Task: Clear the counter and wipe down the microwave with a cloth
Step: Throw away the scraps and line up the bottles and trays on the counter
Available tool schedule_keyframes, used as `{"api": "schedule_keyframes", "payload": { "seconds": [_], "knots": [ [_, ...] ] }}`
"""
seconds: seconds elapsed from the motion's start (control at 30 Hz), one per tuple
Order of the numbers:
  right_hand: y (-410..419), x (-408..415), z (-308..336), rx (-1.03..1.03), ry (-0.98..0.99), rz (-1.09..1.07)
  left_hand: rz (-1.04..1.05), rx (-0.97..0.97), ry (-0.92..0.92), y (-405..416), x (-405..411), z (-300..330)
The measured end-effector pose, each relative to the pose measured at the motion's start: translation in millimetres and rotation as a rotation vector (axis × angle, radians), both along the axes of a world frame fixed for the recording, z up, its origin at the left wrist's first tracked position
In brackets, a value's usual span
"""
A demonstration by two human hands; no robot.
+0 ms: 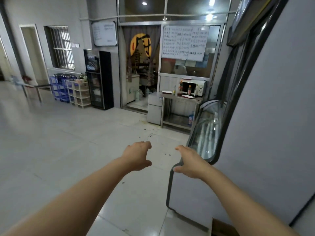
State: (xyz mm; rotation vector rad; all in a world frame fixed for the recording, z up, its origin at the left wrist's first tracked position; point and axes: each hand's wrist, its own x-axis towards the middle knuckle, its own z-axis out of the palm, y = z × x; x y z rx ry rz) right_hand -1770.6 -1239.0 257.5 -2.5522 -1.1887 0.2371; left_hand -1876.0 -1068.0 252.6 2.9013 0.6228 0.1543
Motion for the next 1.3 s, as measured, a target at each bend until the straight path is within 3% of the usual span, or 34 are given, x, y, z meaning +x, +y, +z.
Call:
{"api": "schedule_keyframes", "payload": {
  "seconds": [0.5, 0.9, 1.3],
  "knots": [
    [170, 44, 13, 0.004, -0.006, 0.026, 0.028, -0.062, -0.041, 159, 33, 10],
    [315, 203, 14, 0.034, -0.028, 0.060, 0.080, -0.052, -0.011, 304, 181, 12],
    [438, 343, 6, 0.018, -0.051, 0.002, -0.005, -0.082, -0.024, 432, 334, 5]
  ]
}}
